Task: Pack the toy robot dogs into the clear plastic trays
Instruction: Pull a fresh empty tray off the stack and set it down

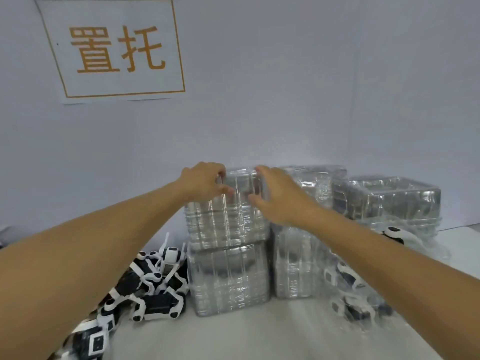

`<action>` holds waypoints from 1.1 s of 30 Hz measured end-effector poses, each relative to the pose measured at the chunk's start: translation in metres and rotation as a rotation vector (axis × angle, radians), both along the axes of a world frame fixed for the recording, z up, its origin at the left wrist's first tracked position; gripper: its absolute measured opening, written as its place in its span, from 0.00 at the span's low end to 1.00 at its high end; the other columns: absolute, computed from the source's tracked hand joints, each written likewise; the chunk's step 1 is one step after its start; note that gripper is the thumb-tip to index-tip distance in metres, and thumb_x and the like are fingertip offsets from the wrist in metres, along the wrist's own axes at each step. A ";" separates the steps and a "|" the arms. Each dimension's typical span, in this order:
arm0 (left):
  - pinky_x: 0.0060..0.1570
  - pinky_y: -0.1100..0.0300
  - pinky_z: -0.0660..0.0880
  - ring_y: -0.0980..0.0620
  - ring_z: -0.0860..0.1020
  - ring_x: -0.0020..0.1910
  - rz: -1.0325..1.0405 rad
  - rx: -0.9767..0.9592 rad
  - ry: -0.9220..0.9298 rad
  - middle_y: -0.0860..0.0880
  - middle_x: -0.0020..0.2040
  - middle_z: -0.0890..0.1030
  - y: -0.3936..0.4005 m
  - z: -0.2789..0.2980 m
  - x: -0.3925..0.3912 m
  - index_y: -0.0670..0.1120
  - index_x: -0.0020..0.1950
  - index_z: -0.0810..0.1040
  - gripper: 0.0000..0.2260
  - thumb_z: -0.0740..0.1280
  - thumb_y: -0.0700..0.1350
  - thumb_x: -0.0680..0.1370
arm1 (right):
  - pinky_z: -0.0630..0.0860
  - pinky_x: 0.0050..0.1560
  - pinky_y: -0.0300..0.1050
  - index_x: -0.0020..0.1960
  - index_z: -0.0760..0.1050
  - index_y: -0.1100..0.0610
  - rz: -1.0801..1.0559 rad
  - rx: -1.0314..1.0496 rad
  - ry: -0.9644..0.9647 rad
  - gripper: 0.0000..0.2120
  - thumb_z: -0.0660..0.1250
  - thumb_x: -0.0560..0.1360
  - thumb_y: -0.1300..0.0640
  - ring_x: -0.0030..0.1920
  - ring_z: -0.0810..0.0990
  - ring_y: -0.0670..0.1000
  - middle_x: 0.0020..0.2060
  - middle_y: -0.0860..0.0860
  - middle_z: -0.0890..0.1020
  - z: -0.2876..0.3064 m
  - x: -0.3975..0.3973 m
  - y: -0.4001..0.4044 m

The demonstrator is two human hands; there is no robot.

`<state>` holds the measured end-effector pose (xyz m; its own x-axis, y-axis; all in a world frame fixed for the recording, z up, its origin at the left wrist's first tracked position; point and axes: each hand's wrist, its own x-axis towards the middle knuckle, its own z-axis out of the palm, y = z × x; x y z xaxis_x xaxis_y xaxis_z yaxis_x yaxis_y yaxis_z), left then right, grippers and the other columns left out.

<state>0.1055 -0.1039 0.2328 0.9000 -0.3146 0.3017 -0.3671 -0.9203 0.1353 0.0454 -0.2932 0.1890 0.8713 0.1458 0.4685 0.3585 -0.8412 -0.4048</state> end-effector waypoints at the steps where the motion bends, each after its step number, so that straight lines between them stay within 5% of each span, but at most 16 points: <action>1: 0.61 0.49 0.72 0.49 0.76 0.50 -0.010 -0.017 0.014 0.53 0.51 0.79 0.000 0.003 0.000 0.52 0.50 0.73 0.15 0.71 0.61 0.76 | 0.68 0.69 0.52 0.76 0.57 0.56 -0.021 0.073 0.058 0.35 0.70 0.77 0.45 0.70 0.68 0.57 0.69 0.55 0.70 -0.005 0.006 0.009; 7: 0.62 0.46 0.73 0.48 0.74 0.48 -0.053 -0.187 0.061 0.54 0.41 0.74 0.004 0.004 -0.001 0.48 0.48 0.77 0.11 0.71 0.55 0.78 | 0.78 0.57 0.57 0.62 0.67 0.58 -0.150 0.540 0.164 0.29 0.78 0.70 0.46 0.55 0.79 0.57 0.55 0.56 0.79 -0.035 0.039 0.036; 12: 0.56 0.50 0.75 0.48 0.76 0.44 -0.041 -0.338 0.048 0.51 0.37 0.79 0.007 0.003 0.001 0.46 0.45 0.82 0.11 0.69 0.53 0.80 | 0.69 0.36 0.42 0.49 0.72 0.54 -0.207 0.602 0.085 0.22 0.79 0.67 0.44 0.42 0.79 0.50 0.44 0.50 0.80 -0.046 0.047 0.038; 18: 0.44 0.58 0.73 0.48 0.76 0.36 -0.002 -0.477 0.064 0.52 0.31 0.77 0.000 0.008 0.007 0.44 0.38 0.84 0.12 0.73 0.50 0.77 | 0.70 0.37 0.41 0.45 0.71 0.55 -0.206 0.670 0.034 0.22 0.81 0.66 0.46 0.37 0.75 0.48 0.41 0.49 0.78 -0.049 0.047 0.035; 21: 0.52 0.52 0.77 0.41 0.82 0.50 0.014 -0.542 0.030 0.52 0.37 0.82 -0.004 0.005 0.008 0.44 0.44 0.87 0.09 0.75 0.49 0.76 | 0.70 0.37 0.41 0.44 0.72 0.55 -0.200 0.693 0.022 0.22 0.81 0.66 0.46 0.36 0.75 0.46 0.38 0.48 0.78 -0.052 0.047 0.035; 23: 0.58 0.48 0.78 0.39 0.81 0.55 0.019 -0.555 -0.007 0.54 0.41 0.82 -0.007 0.001 0.008 0.46 0.40 0.86 0.07 0.75 0.48 0.76 | 0.70 0.37 0.41 0.43 0.71 0.54 -0.192 0.715 0.014 0.22 0.81 0.65 0.45 0.35 0.74 0.46 0.37 0.47 0.77 -0.054 0.047 0.034; 25: 0.62 0.44 0.76 0.38 0.81 0.55 0.013 -0.551 -0.043 0.54 0.38 0.81 -0.007 -0.002 0.008 0.49 0.35 0.84 0.10 0.75 0.47 0.76 | 0.69 0.37 0.40 0.43 0.72 0.54 -0.187 0.723 0.000 0.22 0.81 0.65 0.45 0.35 0.73 0.45 0.37 0.46 0.77 -0.055 0.047 0.034; 28: 0.63 0.43 0.74 0.40 0.82 0.54 0.015 -0.562 -0.072 0.56 0.30 0.77 -0.007 -0.003 0.010 0.46 0.40 0.87 0.06 0.75 0.46 0.76 | 0.68 0.36 0.39 0.43 0.72 0.54 -0.186 0.716 0.002 0.21 0.81 0.65 0.45 0.36 0.74 0.46 0.38 0.47 0.78 -0.055 0.047 0.033; 33: 0.63 0.44 0.73 0.44 0.82 0.52 0.005 -0.555 -0.101 0.54 0.33 0.80 -0.009 -0.002 0.010 0.42 0.43 0.87 0.07 0.74 0.45 0.77 | 0.71 0.39 0.41 0.45 0.72 0.52 -0.197 0.711 0.038 0.21 0.80 0.67 0.45 0.39 0.76 0.46 0.42 0.47 0.79 -0.053 0.046 0.034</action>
<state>0.1157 -0.1131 0.2310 0.8593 -0.0795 0.5053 -0.3988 -0.7228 0.5644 0.0919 -0.2588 0.1365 0.8678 -0.3421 0.3605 0.2028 -0.4185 -0.8853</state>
